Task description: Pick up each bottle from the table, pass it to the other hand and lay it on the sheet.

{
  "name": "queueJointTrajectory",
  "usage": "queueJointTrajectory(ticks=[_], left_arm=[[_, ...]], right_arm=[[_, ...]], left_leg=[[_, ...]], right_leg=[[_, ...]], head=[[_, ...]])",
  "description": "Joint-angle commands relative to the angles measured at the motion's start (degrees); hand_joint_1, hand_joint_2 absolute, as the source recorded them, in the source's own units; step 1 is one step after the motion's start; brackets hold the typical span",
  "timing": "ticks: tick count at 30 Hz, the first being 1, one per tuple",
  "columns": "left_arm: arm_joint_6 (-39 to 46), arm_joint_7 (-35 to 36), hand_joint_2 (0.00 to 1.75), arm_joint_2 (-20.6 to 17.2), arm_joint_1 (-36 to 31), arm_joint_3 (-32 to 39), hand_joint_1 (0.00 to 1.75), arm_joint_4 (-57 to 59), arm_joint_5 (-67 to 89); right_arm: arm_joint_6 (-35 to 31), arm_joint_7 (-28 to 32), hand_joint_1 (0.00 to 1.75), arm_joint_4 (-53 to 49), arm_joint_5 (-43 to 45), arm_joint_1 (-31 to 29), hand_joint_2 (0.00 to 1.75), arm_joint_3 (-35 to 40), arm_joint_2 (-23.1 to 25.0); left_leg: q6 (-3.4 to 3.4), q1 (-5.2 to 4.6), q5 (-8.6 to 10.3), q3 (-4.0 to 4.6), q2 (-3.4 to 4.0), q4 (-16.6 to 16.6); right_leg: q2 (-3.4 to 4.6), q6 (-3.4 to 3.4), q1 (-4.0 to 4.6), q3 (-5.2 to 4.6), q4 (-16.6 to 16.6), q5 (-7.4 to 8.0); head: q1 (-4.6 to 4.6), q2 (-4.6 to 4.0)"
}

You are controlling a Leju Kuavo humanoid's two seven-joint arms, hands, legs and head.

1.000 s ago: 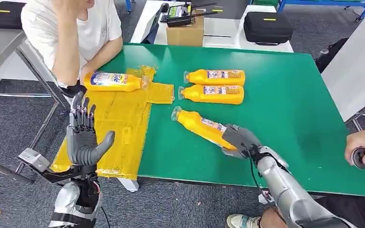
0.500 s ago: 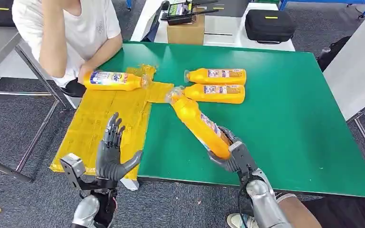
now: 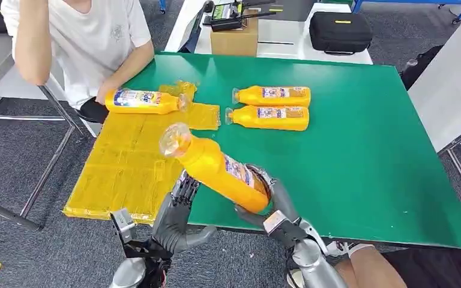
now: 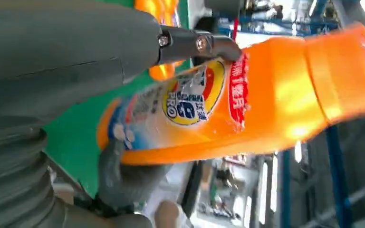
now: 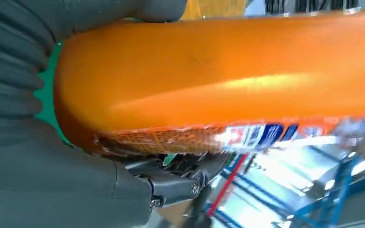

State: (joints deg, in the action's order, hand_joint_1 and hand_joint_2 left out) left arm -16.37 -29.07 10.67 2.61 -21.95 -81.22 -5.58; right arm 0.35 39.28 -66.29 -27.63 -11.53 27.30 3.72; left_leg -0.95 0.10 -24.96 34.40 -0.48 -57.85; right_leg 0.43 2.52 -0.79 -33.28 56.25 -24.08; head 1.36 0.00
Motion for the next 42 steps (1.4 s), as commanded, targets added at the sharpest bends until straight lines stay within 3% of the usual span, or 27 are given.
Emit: queueJointTrajectory(ticks=[1, 5, 13, 14, 15, 16, 17, 18, 19, 20, 37, 42], left_arm=[[-2.31, 3.58, 1.75, -0.55, -6.3, -3.49, 0.0, 3.36, -5.54], [1.36, 7.68, 1.75, -0.02, -8.0, -3.51, 0.0, 5.58, -6.52], [2.01, 5.67, 1.75, 0.06, -8.87, -4.35, 0.0, 5.82, -7.74], [2.02, 5.65, 1.75, 0.02, -8.8, -4.46, 1.2, 5.54, -7.75], [2.03, 5.67, 1.75, -0.05, -8.78, -4.51, 1.2, 5.3, -7.74], [1.52, 5.15, 1.75, -0.36, -8.67, -4.77, 1.75, 4.77, -8.06], [1.14, 4.96, 1.75, -0.39, -8.5, -4.57, 1.75, 4.62, -8.82], [0.85, 4.96, 1.75, -0.39, -8.28, -4.17, 1.75, 4.51, -9.78], [0.17, 5.13, 1.75, -0.47, -7.98, -3.69, 1.75, 4.38, -11.04], [-1.04, 5.68, 1.75, -0.34, -7.7, -2.82, 1.75, 4.47, -13.57], [-1.65, 5.65, 1.75, -0.81, -7.51, -2.14, 1.75, 4.36, -14.63], [-1.76, 7.72, 1.75, -0.16, -6.86, 3.07, 1.75, 4.6, -23.04]], right_arm=[[-4.2, 0.72, 1.75, 9.25, -2.44, -6.46, 1.75, 22.83, -1.1], [-5.94, 0.72, 1.75, 10.52, -1.54, -7.63, 1.75, 26.39, -0.01], [-5.58, 0.72, 1.75, 12.74, -0.15, -7.94, 1.75, 27.74, 1.11], [-5.63, 0.72, 1.75, 13.26, 0.01, -7.89, 1.75, 27.52, 1.18], [-5.75, 0.72, 1.75, 13.49, 0.15, -7.84, 1.75, 27.33, 1.15], [-6.93, 0.72, 1.75, 13.7, 0.29, -7.65, 1.75, 26.89, 1.14], [-7.5, 0.72, 0.24, 14.77, 0.53, -7.24, 1.75, 25.38, 1.68], [-8.33, 0.72, 0.0, 14.8, 0.45, -6.71, 1.75, 24.2, 2.02], [-8.77, 0.72, 0.0, 14.16, 0.37, -5.89, 1.75, 23.24, 2.13], [-8.71, 0.69, 0.0, 13.49, 0.59, -4.94, 0.0, 21.61, 2.33], [-8.7, 0.64, 0.0, 12.27, 0.69, -4.05, 0.0, 20.66, 2.17], [-16.68, 0.72, 0.0, -1.2, 2.14, 3.45, 0.0, 14.91, -0.98]], left_leg=[[0.08, 0.06, -0.06, -0.19, 0.11, 0.02], [0.05, 0.04, -0.04, -0.18, 0.05, 0.04], [0.08, 0.03, -0.04, -0.22, -0.03, 0.07], [0.07, 0.04, -0.03, -0.16, -0.06, 0.04], [0.07, 0.04, -0.02, -0.13, -0.09, 0.05], [0.09, 0.05, -0.05, -0.2, -0.11, 0.04], [0.07, 0.04, -0.02, -0.15, -0.13, 0.04], [0.07, 0.05, -0.02, -0.13, -0.12, 0.03], [0.05, 0.03, -0.01, -0.11, -0.1, 0.05], [0.07, 0.04, -0.02, -0.16, -0.12, 0.05], [0.05, 0.03, -0.01, -0.05, -0.06, 0.04], [0.05, 0.03, -0.01, -0.06, -0.17, 0.04]], right_leg=[[0.03, -0.12, 0.08, 0.17, -0.04, -0.03], [0.0, -0.08, 0.04, 0.18, -0.04, -0.04], [-0.09, -0.12, 0.04, 0.23, -0.06, -0.07], [-0.12, -0.11, 0.05, 0.19, -0.05, -0.06], [-0.14, -0.09, 0.05, 0.16, -0.06, -0.06], [-0.18, -0.13, 0.07, 0.24, -0.05, -0.1], [-0.18, -0.1, 0.05, 0.19, -0.05, -0.08], [-0.16, -0.09, 0.06, 0.16, -0.05, -0.07], [-0.13, -0.07, 0.04, 0.11, -0.06, -0.04], [-0.17, -0.1, 0.06, 0.19, -0.07, -0.07], [-0.11, -0.07, 0.03, 0.03, -0.05, -0.05], [-0.22, -0.07, 0.04, 0.07, -0.05, -0.08]], head=[[0.0, 0.0], [0.02, 0.0], [0.02, 0.0], [-0.02, 0.0], [0.0, 0.0], [0.0, 0.0], [-0.02, 0.0], [0.0, 0.0], [0.0, 0.0], [-0.02, 0.0], [-0.02, -0.02], [0.0, 0.0]])
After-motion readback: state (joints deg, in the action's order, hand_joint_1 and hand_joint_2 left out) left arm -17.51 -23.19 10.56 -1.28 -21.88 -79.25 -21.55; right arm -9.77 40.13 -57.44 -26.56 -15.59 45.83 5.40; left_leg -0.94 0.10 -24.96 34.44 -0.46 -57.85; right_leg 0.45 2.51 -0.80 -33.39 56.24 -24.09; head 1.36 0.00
